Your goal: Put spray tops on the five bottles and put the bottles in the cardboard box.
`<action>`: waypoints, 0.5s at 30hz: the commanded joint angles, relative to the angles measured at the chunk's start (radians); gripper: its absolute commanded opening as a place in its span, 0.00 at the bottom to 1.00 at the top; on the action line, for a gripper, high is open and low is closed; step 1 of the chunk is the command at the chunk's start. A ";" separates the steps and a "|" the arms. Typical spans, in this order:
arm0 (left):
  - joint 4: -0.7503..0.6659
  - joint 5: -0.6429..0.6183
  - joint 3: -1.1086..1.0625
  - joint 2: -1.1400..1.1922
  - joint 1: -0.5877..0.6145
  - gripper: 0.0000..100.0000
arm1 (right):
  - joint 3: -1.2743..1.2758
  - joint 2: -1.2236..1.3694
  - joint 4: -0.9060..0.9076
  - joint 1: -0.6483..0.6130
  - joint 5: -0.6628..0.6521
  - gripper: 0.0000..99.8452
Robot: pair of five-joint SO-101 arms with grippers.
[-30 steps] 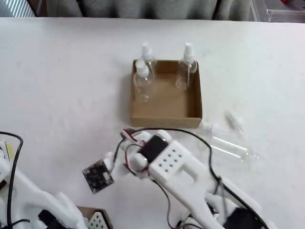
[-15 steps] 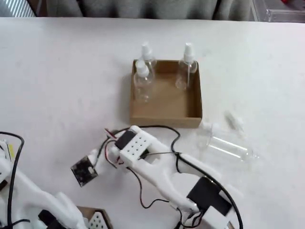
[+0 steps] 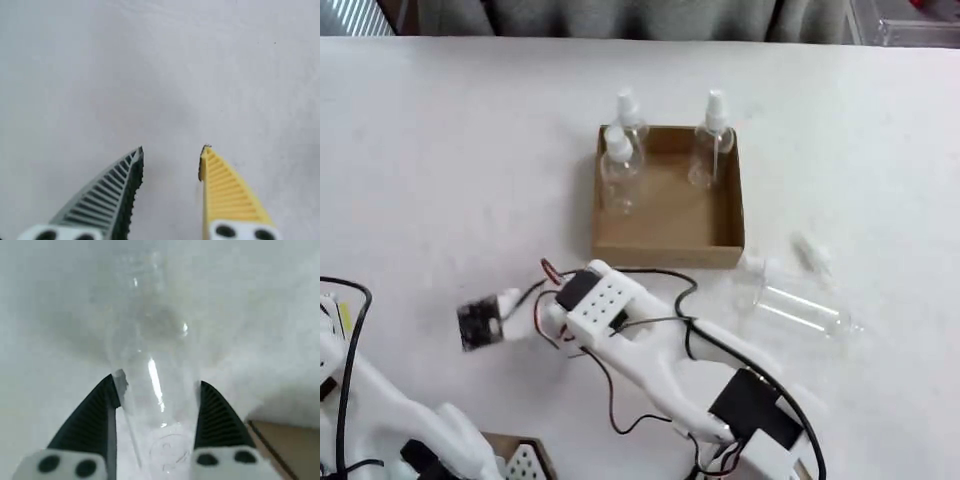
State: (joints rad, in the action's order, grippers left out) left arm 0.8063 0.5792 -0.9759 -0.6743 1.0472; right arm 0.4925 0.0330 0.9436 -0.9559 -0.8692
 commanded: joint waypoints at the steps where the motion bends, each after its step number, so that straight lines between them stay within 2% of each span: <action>1: -0.014 0.002 -0.006 0.002 -0.016 0.19 | -0.087 -0.064 0.031 -0.001 0.436 0.01; 4: -0.014 -0.011 -0.018 0.002 -0.024 0.19 | -0.129 -0.065 0.030 0.038 0.787 0.01; 8: -0.012 -0.100 -0.034 -0.004 -0.031 0.19 | -0.164 -0.058 0.016 0.079 1.091 0.01; 12: -0.012 -0.152 -0.035 0.001 -0.031 0.19 | -0.166 -0.042 -0.013 0.081 1.264 0.03; 15: -0.012 -0.169 -0.038 0.001 -0.030 0.19 | -0.166 -0.018 -0.015 0.062 1.309 0.12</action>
State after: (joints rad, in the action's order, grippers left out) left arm 0.8063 0.4350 -1.0219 -0.6743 1.0273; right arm 0.3775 0.0207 0.9436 -0.8915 0.3890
